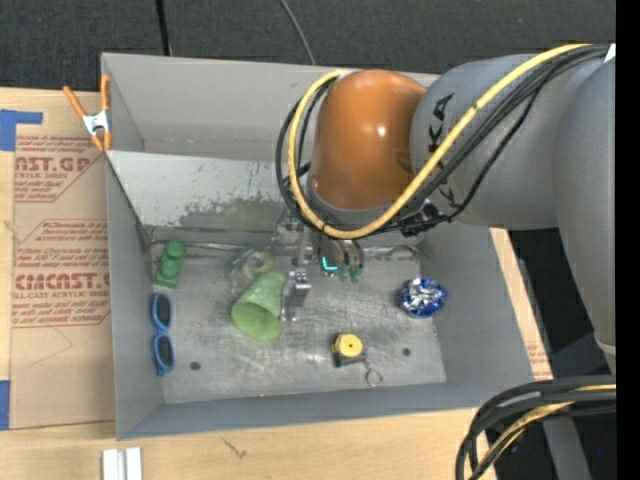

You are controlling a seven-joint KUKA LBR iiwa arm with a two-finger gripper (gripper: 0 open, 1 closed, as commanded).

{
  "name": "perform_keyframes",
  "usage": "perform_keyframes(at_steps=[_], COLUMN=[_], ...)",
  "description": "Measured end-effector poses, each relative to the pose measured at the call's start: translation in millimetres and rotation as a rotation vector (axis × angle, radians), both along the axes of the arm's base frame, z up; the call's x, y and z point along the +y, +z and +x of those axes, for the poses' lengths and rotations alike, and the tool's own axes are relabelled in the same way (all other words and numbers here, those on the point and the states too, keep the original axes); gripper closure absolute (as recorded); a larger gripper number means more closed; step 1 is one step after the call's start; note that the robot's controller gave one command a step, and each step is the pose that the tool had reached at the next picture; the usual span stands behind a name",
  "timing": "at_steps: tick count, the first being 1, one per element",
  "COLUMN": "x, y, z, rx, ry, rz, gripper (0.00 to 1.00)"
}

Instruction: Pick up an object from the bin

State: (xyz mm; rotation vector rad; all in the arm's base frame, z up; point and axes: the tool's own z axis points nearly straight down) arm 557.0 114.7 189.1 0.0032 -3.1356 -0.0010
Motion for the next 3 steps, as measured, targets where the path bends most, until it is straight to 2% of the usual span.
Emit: perform_keyframes(at_steps=[1,2,3], x=[-1,-1,19], y=[-113,-112,31], z=[-1.1,-1.2,-15.1], rx=[-0.017,-0.017,-0.014], ry=[0.288,0.288,0.737], rz=[0.002,0.003,0.002], gripper=[0.0,1.0,1.0])
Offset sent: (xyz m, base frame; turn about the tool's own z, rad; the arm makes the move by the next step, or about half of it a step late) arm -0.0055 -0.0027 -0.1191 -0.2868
